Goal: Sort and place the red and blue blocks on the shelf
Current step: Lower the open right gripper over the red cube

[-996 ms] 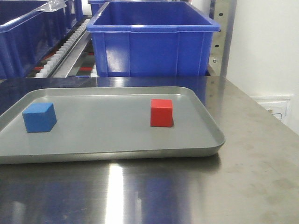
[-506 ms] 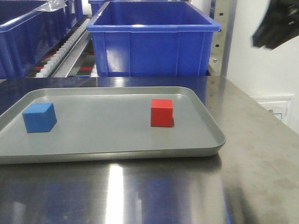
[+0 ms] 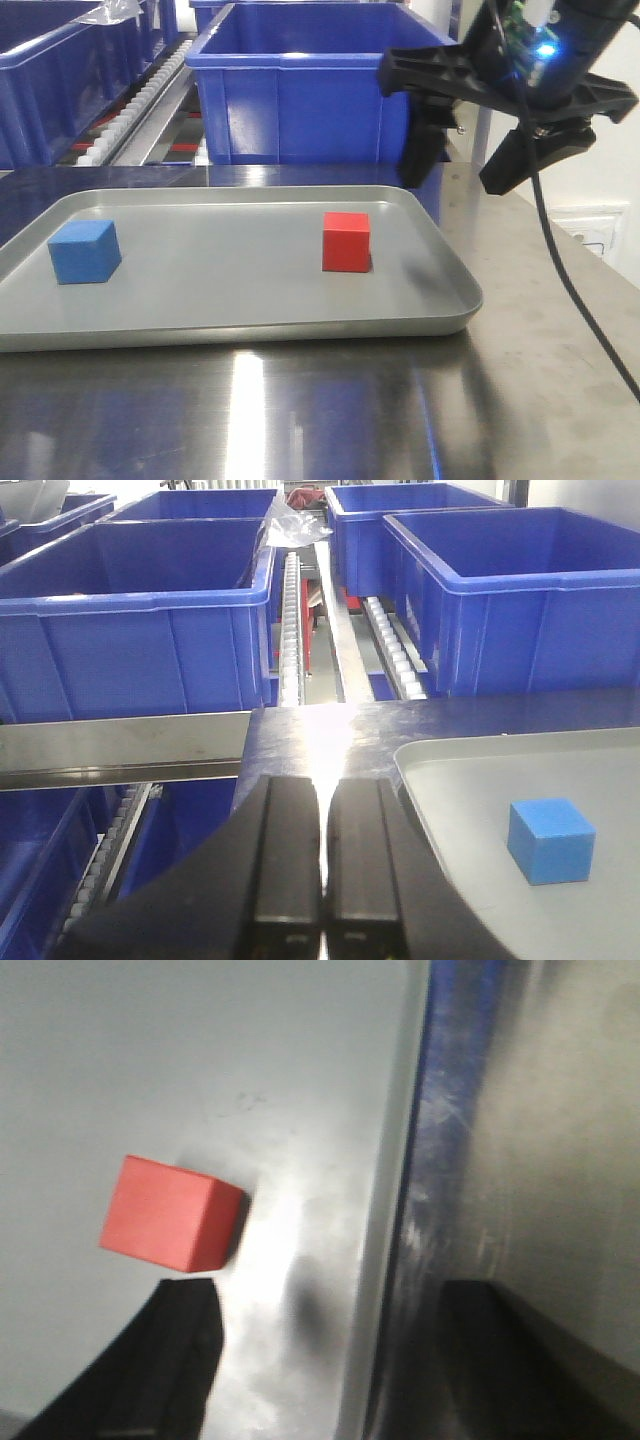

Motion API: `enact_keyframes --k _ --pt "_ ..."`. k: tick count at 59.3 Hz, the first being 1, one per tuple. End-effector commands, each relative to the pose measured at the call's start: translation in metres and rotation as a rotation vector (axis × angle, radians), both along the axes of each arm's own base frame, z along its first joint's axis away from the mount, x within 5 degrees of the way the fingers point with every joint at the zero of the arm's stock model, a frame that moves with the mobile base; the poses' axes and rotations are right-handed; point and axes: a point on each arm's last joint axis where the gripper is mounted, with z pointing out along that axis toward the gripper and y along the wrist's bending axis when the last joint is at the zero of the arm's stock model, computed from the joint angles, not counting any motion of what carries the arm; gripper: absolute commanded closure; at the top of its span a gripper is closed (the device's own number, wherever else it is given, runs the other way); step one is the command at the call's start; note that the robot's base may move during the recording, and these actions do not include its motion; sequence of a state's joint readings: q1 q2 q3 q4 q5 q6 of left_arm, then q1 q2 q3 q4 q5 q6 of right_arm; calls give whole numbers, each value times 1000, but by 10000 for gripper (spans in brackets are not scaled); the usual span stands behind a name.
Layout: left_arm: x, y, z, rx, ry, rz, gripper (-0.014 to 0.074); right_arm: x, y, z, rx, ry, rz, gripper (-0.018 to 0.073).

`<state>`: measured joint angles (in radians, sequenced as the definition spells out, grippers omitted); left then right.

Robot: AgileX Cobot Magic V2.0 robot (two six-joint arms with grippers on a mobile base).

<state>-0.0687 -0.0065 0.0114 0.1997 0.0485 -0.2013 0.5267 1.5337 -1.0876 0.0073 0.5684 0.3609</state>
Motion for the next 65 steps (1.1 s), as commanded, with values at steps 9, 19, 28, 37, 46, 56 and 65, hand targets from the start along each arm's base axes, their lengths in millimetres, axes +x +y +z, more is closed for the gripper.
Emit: enact_keyframes --k 9,19,28,37,46,56,65 --pt "0 -2 -4 -12 -57 -20 477 0 11 40 71 -130 38 -19" --pt "0 -2 -4 -12 -57 -20 477 6 19 43 54 -99 50 -19" --pt "0 -2 -4 -12 -57 -20 477 16 30 39 19 -39 59 -19" --pt "0 -2 -4 -12 -57 -20 477 23 45 36 -2 -1 84 -19" --pt "0 -2 -4 -12 -57 -20 477 27 59 33 -9 11 108 -19" --pt "0 -2 -4 -12 -57 -20 477 32 69 25 -21 33 121 -19" --pt "0 -2 -4 -12 -57 -20 477 35 72 15 -36 56 122 -19"
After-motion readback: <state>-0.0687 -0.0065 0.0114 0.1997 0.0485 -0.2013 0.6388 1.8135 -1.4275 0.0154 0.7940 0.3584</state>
